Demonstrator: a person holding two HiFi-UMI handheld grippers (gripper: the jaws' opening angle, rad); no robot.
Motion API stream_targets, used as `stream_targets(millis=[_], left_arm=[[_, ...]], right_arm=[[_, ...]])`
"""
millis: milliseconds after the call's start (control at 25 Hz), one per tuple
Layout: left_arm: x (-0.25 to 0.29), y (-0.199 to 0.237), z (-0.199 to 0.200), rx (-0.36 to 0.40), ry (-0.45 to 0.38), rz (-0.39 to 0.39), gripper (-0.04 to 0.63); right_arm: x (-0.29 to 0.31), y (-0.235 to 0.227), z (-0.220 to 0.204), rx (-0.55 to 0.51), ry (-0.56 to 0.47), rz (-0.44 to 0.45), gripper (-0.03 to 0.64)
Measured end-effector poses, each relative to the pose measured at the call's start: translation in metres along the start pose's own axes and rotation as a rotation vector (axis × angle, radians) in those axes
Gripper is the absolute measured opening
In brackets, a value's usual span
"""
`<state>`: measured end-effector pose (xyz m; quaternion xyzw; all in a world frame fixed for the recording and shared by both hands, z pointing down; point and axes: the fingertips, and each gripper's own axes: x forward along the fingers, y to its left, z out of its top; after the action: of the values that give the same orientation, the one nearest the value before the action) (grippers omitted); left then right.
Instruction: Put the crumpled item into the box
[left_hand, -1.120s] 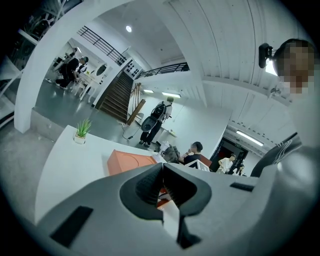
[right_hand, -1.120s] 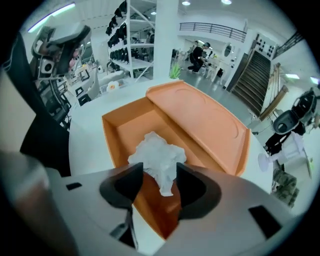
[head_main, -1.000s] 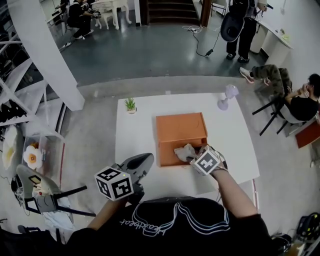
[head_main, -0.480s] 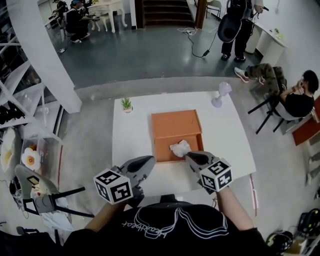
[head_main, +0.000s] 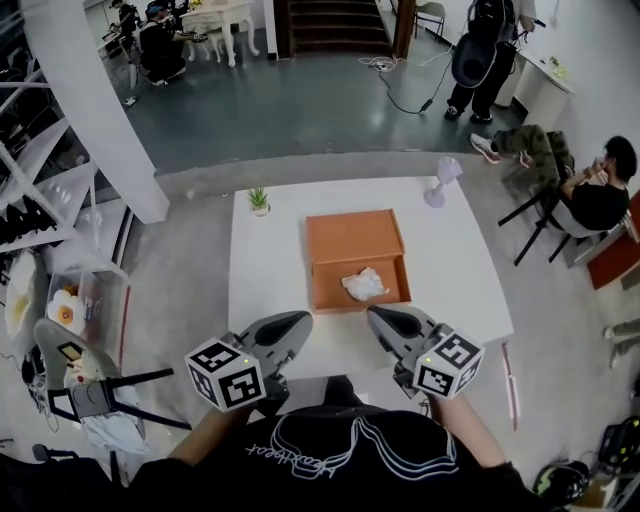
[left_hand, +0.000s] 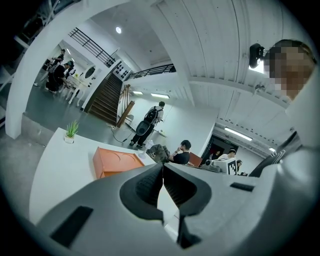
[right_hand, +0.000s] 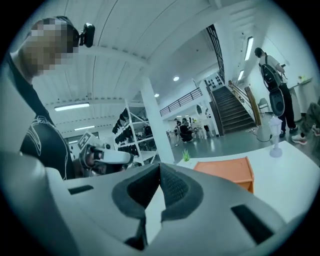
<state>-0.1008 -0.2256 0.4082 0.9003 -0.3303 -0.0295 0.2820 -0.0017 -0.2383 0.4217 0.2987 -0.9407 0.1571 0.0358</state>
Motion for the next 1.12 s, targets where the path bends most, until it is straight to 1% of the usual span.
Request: stream_targets(millis=[160, 440, 760, 1120], left_arm=[[-0.005, -0.009, -0.001, 0.008, -0.008, -0.004, 0.006], [-0.013, -0.015, -0.006, 0.013, -0.007, 0.001, 0.006], [-0.009, -0.021, -0.011, 0.017, 0.011, -0.010, 0.006], [0.001, -0.011, -0.017, 0.004, 0.035, 0.003, 0.006]], right_arm=[[-0.006, 0.011, 0.003, 0.023, -0.034, 0.031, 0.003], [-0.011, 0.026, 0.002, -0.003, -0.046, 0.048, 0.003], [-0.020, 0.025, 0.000, 0.005, -0.051, 0.034, 0.003], [-0.016, 0.014, -0.008, 0.015, -0.031, 0.034, 0.003]])
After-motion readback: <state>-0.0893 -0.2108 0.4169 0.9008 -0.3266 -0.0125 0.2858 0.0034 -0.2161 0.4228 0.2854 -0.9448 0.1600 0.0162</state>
